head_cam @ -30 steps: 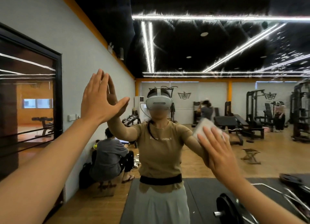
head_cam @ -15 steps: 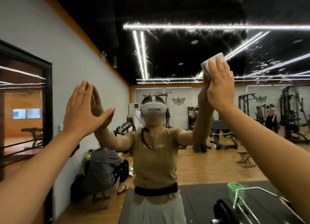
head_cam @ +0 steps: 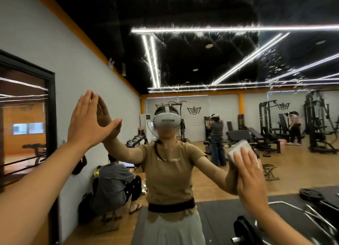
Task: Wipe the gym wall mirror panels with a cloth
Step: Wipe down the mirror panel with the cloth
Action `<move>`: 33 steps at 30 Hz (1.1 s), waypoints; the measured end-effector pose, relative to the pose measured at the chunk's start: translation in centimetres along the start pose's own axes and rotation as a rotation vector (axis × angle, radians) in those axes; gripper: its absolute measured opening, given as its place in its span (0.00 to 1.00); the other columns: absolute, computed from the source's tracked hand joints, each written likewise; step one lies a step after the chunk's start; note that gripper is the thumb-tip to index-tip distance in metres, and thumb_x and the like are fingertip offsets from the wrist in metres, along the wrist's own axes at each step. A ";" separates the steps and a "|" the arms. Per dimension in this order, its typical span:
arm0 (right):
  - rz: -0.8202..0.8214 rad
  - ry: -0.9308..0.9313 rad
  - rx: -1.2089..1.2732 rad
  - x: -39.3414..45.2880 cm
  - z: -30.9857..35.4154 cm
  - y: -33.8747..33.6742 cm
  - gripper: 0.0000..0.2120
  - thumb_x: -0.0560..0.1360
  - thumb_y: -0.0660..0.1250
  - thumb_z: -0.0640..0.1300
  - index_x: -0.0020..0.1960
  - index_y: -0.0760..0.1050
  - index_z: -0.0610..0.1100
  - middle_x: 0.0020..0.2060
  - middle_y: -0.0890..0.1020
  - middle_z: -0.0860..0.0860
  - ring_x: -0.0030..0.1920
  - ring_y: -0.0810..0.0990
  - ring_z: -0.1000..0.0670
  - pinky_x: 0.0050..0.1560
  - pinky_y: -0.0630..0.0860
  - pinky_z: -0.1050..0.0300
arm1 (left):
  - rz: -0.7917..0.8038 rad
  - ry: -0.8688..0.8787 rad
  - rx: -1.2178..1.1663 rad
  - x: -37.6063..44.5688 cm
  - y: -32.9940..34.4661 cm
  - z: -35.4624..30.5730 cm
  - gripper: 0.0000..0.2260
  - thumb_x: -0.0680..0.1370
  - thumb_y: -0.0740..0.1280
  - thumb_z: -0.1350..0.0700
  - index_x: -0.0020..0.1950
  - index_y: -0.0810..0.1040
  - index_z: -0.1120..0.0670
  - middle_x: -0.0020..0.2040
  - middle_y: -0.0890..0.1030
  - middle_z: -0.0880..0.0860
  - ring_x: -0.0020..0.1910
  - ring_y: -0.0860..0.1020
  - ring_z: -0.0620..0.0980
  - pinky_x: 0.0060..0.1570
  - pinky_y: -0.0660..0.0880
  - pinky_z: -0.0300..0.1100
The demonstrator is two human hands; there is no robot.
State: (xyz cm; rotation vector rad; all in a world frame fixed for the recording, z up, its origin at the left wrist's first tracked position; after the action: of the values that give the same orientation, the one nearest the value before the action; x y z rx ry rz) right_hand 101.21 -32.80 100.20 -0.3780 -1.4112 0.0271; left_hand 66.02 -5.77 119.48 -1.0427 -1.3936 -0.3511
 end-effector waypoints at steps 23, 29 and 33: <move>0.089 0.024 0.003 -7.8 -3.4 1.2 0.31 0.79 0.51 0.42 0.81 0.49 0.55 0.80 0.52 0.52 0.80 0.50 0.42 0.73 0.51 0.34 | 0.031 -0.016 0.006 0.2 0.3 0.1 0.46 0.73 0.65 0.34 0.81 0.48 0.56 0.82 0.45 0.54 0.80 0.44 0.54 0.77 0.49 0.55; 0.102 -0.044 -0.007 3.4 -2.9 -2.9 0.29 0.79 0.52 0.42 0.80 0.53 0.52 0.80 0.51 0.53 0.80 0.47 0.47 0.79 0.43 0.46 | -0.041 0.048 -0.092 -5.8 1.8 -1.5 0.38 0.78 0.64 0.38 0.80 0.54 0.55 0.81 0.51 0.54 0.80 0.49 0.54 0.78 0.48 0.53; 0.070 -0.025 -0.041 10.9 -2.8 -4.9 0.29 0.80 0.53 0.38 0.80 0.54 0.50 0.80 0.51 0.51 0.80 0.44 0.51 0.78 0.38 0.53 | 0.045 -0.037 -0.167 -14.2 6.0 -1.5 0.40 0.75 0.61 0.37 0.81 0.54 0.53 0.82 0.49 0.50 0.80 0.45 0.47 0.78 0.44 0.51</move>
State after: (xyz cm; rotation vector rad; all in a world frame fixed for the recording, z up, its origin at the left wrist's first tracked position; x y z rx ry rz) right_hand 104.78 -35.48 111.66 -0.4621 -1.4247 0.0599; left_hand 68.48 -8.85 104.51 -1.2209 -1.3890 -0.4219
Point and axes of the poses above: each hand's wrist, its own x-axis towards the middle knuckle, its own y-axis out of the palm, z = x × y, the point moved 6 cm from there along x, towards the middle knuckle
